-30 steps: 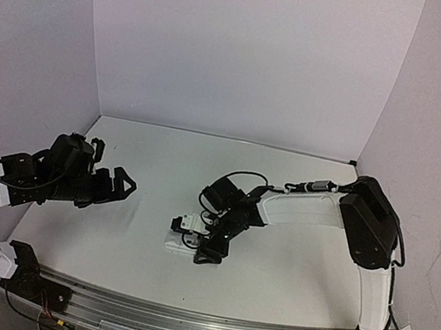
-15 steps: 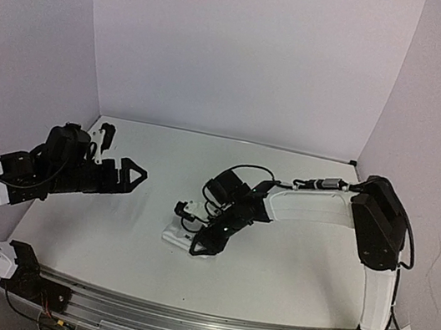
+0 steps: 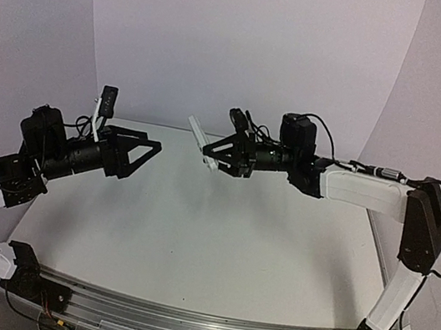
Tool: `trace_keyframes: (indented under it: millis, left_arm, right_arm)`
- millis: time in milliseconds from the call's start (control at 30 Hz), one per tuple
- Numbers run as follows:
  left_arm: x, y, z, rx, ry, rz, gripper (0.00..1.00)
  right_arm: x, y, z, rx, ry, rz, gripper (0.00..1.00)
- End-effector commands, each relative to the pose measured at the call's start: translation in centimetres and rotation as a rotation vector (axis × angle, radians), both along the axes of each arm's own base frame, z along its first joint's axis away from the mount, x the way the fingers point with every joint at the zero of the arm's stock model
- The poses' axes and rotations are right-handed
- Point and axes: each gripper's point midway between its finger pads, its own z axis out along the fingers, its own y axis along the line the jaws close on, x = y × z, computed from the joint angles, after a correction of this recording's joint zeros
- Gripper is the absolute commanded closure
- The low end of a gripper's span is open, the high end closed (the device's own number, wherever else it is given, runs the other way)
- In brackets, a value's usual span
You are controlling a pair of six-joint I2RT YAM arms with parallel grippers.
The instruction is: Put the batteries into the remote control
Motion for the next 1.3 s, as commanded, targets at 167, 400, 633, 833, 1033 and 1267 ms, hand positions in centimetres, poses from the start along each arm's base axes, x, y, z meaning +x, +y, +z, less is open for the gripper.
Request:
trace_keyframes:
  millis: [167, 400, 633, 833, 1033, 1267]
  left_arm:
    - [0.0, -4.7, 3.3, -0.163, -0.120, -0.363, 0.05]
    - [-2.0, -4.1, 5.1, -0.288, -0.227, -0.498, 0.06]
    - [-1.8, -3.9, 7.0, -0.321, -0.306, -0.474, 0.07]
    - [-0.6, -4.9, 7.8, -0.335, -0.310, -0.480, 0.08]
    - [-0.9, -5.6, 9.0, -0.400, -0.335, -0.595, 0.23]
    - [-1.9, -5.3, 9.4, -0.426, -0.389, -0.652, 0.42]
  right_arm:
    - [-4.7, -0.7, 9.9, 0.288, 0.064, 0.285, 1.00]
    - [-7.2, -2.5, 11.3, 0.293, -0.019, 0.327, 1.00]
    - [-8.3, -3.2, 12.0, 0.288, -0.042, 0.358, 1.00]
    - [-9.7, -3.1, 12.5, 0.291, -0.061, 0.392, 1.00]
    - [-10.0, -2.7, 12.4, 0.289, -0.054, 0.403, 1.00]
    - [-9.5, -2.5, 11.9, 0.292, -0.043, 0.384, 1.00]
